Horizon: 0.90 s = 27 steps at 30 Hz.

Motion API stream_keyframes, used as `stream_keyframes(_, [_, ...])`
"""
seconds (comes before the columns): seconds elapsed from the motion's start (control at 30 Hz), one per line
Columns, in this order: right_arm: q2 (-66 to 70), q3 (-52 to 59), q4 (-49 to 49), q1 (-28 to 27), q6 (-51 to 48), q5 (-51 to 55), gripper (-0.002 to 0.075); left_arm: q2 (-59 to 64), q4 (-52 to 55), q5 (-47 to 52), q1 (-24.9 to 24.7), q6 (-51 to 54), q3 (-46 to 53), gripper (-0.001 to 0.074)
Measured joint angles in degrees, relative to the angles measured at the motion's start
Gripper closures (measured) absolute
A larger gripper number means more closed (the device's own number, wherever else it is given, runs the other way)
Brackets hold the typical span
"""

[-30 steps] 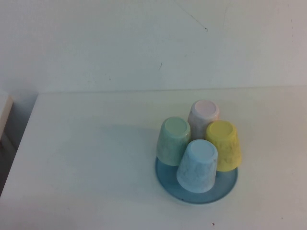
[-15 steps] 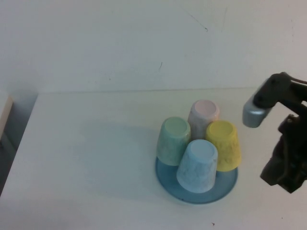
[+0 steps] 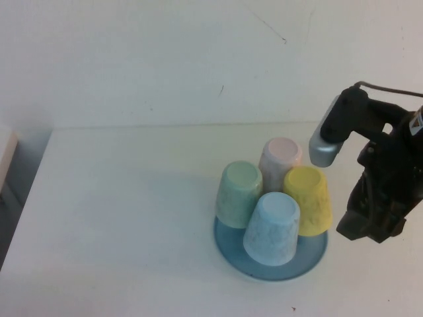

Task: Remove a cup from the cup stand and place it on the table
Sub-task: Pick up the cup from the rack

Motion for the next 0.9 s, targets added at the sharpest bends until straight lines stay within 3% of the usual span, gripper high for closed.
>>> stream_keyframes(0.1, [0.13, 0.00, -4.30, 0.00, -0.76, -3.11, 0.0217, 0.00, 0.00, 0.00, 0.00, 0.00, 0.00, 0.0737])
stream_keyframes(0.2, [1.11, -0.51, -7.80, 0.00, -0.87, -3.84, 0.0190, 0.00, 0.00, 0.00, 0.00, 0.00, 0.00, 0.0737])
stream_keyframes(0.5, [12.23, -8.26, -9.75, 0.00, -0.87, 4.14, 0.0181, 0.00, 0.00, 0.00, 0.00, 0.00, 0.00, 0.0737])
stream_keyframes(0.9, [20.10, -23.56, -9.81, 0.00, -0.77, 4.87, 0.0181, 0.00, 0.00, 0.00, 0.00, 0.00, 0.00, 0.0737])
